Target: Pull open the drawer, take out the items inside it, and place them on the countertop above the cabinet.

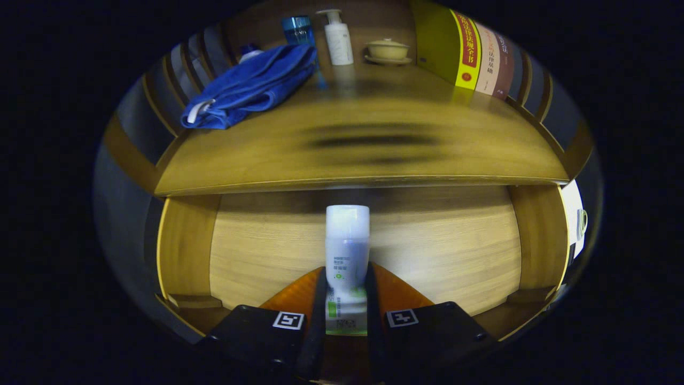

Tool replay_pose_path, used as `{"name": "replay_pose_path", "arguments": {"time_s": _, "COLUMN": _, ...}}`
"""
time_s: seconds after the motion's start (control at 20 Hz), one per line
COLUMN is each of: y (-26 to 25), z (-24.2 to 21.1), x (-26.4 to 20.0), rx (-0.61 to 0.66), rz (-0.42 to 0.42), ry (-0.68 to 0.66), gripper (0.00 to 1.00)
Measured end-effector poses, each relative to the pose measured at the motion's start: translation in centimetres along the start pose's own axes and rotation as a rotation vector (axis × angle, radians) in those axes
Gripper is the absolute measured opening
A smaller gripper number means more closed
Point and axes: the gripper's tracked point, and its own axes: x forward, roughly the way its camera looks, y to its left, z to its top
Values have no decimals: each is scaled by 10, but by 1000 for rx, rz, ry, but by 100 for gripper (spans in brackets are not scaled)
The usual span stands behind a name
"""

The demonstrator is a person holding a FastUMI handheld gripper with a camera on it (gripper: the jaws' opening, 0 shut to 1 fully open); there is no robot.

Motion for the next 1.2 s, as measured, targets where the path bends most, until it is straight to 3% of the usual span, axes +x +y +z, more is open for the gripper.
{"name": "replay_pose_path", "arguments": {"time_s": 0.1, "y": 48, "z": 31, "x": -9, "rx": 18, "rz": 48, "ry": -31, "gripper": 42}}
{"name": "replay_pose_path", "arguments": {"time_s": 0.2, "y": 56, "z": 42, "x": -9, "rx": 16, "rz": 67, "ry": -89, "gripper": 42}}
{"name": "replay_pose_path", "arguments": {"time_s": 0.55, "y": 57, "z": 50, "x": -61, "rx": 31, "rz": 125, "ry": -260, "gripper": 42}}
{"name": "replay_pose_path", "arguments": {"time_s": 0.75, "y": 61, "z": 85, "x": -96, "rx": 45, "rz": 162, "ry": -381, "gripper": 42}}
{"name": "replay_pose_path", "arguments": {"time_s": 1.0, "y": 50, "z": 138, "x": -131, "rx": -3, "rz": 98, "ry": -491, "gripper": 42}}
{"name": "replay_pose_path", "arguments": {"time_s": 1.2, "y": 49, "z": 195, "x": -125, "rx": -85, "rz": 24, "ry": -557, "gripper": 42}}
